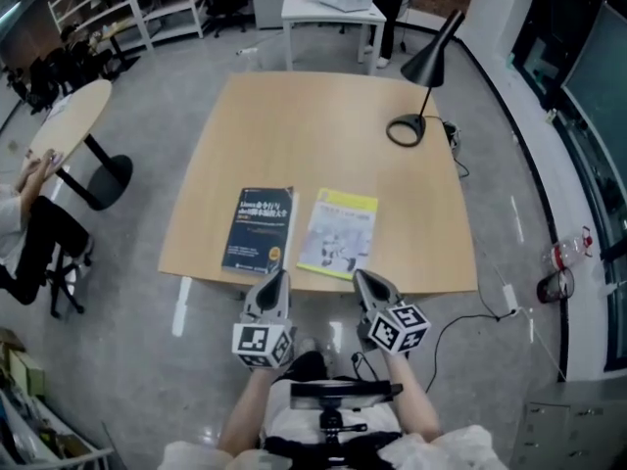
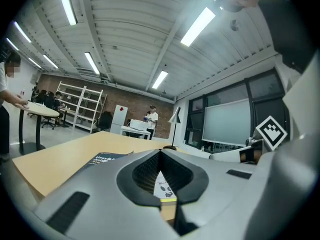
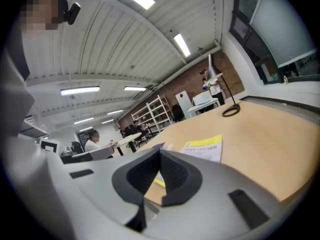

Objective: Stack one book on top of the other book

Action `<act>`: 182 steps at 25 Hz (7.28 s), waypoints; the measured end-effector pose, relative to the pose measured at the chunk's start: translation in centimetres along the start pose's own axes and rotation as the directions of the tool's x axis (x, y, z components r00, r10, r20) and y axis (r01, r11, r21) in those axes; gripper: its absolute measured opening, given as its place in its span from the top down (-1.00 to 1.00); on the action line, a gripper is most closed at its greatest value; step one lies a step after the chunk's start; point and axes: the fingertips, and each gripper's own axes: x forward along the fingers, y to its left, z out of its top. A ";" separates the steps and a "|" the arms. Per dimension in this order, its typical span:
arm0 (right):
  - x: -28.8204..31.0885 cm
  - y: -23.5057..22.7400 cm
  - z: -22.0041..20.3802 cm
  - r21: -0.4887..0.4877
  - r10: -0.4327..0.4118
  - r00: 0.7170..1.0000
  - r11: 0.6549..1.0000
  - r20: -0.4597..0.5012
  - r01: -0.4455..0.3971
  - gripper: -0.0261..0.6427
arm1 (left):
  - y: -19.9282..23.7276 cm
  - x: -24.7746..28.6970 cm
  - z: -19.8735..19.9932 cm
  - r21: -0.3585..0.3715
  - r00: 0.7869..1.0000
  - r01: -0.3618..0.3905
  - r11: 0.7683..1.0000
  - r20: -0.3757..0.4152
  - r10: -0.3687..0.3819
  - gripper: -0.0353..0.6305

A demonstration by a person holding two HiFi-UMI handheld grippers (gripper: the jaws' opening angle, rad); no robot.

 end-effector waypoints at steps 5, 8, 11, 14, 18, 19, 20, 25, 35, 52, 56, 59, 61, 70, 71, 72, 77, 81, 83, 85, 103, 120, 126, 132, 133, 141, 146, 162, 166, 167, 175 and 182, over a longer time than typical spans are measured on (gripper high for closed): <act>5.4 -5.9 -3.9 0.046 -0.083 0.984 0.995 -0.158 0.091 0.92 | 1.0 3.5 -2.9 -0.047 0.997 -0.028 0.999 -0.071 0.025 0.88; 7.6 -7.6 -5.2 0.023 -0.117 0.959 0.992 -0.258 0.127 0.92 | 0.9 5.0 -4.2 -0.028 0.994 0.000 1.000 -0.107 -0.003 0.88; 8.5 -8.5 -6.2 0.040 -0.135 0.935 0.987 -0.327 0.156 0.92 | 1.0 5.5 -5.3 -0.025 0.990 0.006 1.000 -0.143 -0.009 0.88; 9.3 -8.5 -7.1 0.052 -0.117 0.924 0.988 -0.365 0.145 0.92 | 1.2 5.7 -5.9 -0.007 0.987 0.008 1.000 -0.163 -0.009 0.88; 10.0 -9.1 -9.4 -0.019 -0.164 0.846 0.984 -0.508 0.179 0.92 | 1.1 5.7 -6.1 0.000 0.983 0.006 1.000 -0.181 -0.006 0.88; 10.1 -9.2 -9.8 -0.048 -0.186 0.823 0.981 -0.537 0.191 0.91 | 1.1 5.8 -6.2 0.002 0.983 0.008 1.000 -0.183 -0.007 0.88; 10.0 -9.3 -10.1 -0.072 -0.208 0.808 0.977 -0.552 0.203 0.92 | 1.1 5.7 -6.3 0.006 0.982 0.009 1.000 -0.186 -0.008 0.88; 10.2 -9.4 -10.3 -0.127 -0.256 0.783 0.966 -0.567 0.224 0.91 | 1.2 5.6 -6.7 0.012 0.980 0.016 1.000 -0.200 -0.013 0.88; 8.8 -9.0 -10.7 -0.031 -0.199 0.791 0.974 -0.578 0.222 0.92 | 1.1 3.9 -7.1 0.016 0.977 -0.002 1.000 -0.215 0.005 0.88; 0.5 -7.1 -13.4 -0.010 -0.169 0.789 0.979 -0.591 0.202 0.92 | -1.9 0.5 -9.7 -0.002 0.964 0.030 1.000 -0.263 -0.030 0.88; -1.1 -7.0 -14.2 -0.047 -0.182 0.782 0.980 -0.596 0.193 0.92 | -2.6 -1.0 -10.9 -0.008 0.961 0.027 1.000 -0.275 -0.028 0.88; -2.0 -7.0 -14.6 -0.068 -0.196 0.771 0.979 -0.606 0.195 0.92 | -2.6 -1.5 -11.1 -0.010 0.958 0.030 0.999 -0.286 -0.032 0.88; -2.2 -7.0 -14.7 -0.077 -0.209 0.777 0.976 -0.594 0.203 0.92 | -2.7 -1.5 -11.4 -0.023 0.955 0.042 0.999 -0.293 -0.047 0.88; -4.0 -6.3 -13.3 -0.105 -0.158 0.870 0.987 -0.467 0.123 0.91 | -4.8 0.7 -11.5 -0.017 0.940 0.156 0.988 -0.305 -0.153 0.88; -4.6 -6.4 -13.1 -0.096 -0.161 0.878 0.987 -0.451 0.131 0.91 | -4.8 1.0 -11.6 -0.023 0.934 0.168 0.985 -0.315 -0.167 0.88; -5.2 -6.6 -13.0 -0.080 -0.161 0.881 0.987 -0.445 0.140 0.91 | -4.8 1.2 -11.9 -0.036 0.926 0.183 0.982 -0.330 -0.185 0.88; -7.8 -7.9 -12.7 0.096 -0.100 0.886 0.982 -0.452 0.160 0.28 | -4.1 1.2 -13.2 -0.185 0.874 0.228 0.956 -0.393 -0.285 0.88; -7.1 -9.2 -11.6 0.240 -0.054 0.910 0.957 -0.412 0.165 0.13 | -3.7 0.8 -15.7 -0.300 0.803 0.219 0.928 -0.484 -0.346 0.53; -6.6 -9.9 -11.8 0.293 -0.031 0.909 0.941 -0.416 0.167 0.13 | -3.5 0.4 -17.4 -0.362 0.757 0.200 0.910 -0.533 -0.378 0.45; -5.9 -10.1 -12.6 0.336 0.002 0.900 0.928 -0.435 0.160 0.13 | -3.5 0.0 -18.6 -0.427 0.718 0.187 0.885 -0.555 -0.419 0.41; -2.7 -7.7 -16.5 0.508 0.249 0.843 0.861 -0.477 0.033 0.16 | -7.1 2.7 -20.4 -0.677 0.532 0.222 0.702 -0.520 -0.669 0.40; -2.9 -6.4 -14.6 0.365 0.217 0.858 0.930 -0.466 -0.037 0.60 | -8.1 2.7 -19.5 -0.590 0.551 0.270 0.761 -0.554 -0.625 0.56; -3.4 -5.9 -13.8 0.329 0.207 0.865 0.943 -0.456 -0.053 0.60 | -8.5 2.4 -17.9 -0.553 0.592 0.305 0.776 -0.529 -0.609 0.56; -3.9 -3.7 -7.8 0.234 0.208 0.900 0.964 -0.382 -0.124 0.60 | -9.4 2.9 -12.2 -0.449 0.665 0.386 0.806 -0.470 -0.580 0.56; -3.8 -3.4 -6.5 0.213 0.210 0.905 0.967 -0.369 -0.137 0.60 | -9.6 3.1 -10.9 -0.428 0.678 0.400 0.810 -0.457 -0.576 0.56; -3.4 0.1 0.5 0.086 0.254 0.921 0.967 -0.294 -0.239 0.60 | -9.5 3.3 -3.1 -0.280 0.770 0.436 0.855 -0.375 -0.516 0.56; -2.9 1.8 1.0 0.056 0.278 0.912 0.960 -0.301 -0.274 0.60 | -8.5 2.3 -2.0 -0.268 0.788 0.424 0.865 -0.361 -0.498 0.56; 7.8 11.1 -2.2 0.023 0.253 0.908 0.965 -0.333 -0.260 0.59 | 5.7 -0.3 -0.9 -0.294 0.787 0.428 0.855 -0.343 -0.512 0.56; 15.1 16.6 -5.2 0.042 0.220 0.919 0.975 -0.328 -0.218 0.59 | 15.3 -1.5 -0.9 -0.300 0.759 0.448 0.843 -0.370 -0.535 0.56; 15.6 17.1 -5.3 0.048 0.213 0.920 0.977 -0.329 -0.209 0.59 | 15.9 -1.6 -0.8 -0.301 0.753 0.449 0.841 -0.380 -0.538 0.56; 15.7 16.1 -6.2 0.050 0.145 0.920 0.989 -0.363 -0.136 0.59 | 15.8 -1.0 -2.0 -0.330 0.716 0.439 0.835 -0.433 -0.548 0.56; 17.2 15.1 -7.4 0.037 0.123 0.903 0.992 -0.411 -0.119 0.59 | 17.0 0.0 -4.0 -0.370 0.715 0.403 0.837 -0.445 -0.540 0.56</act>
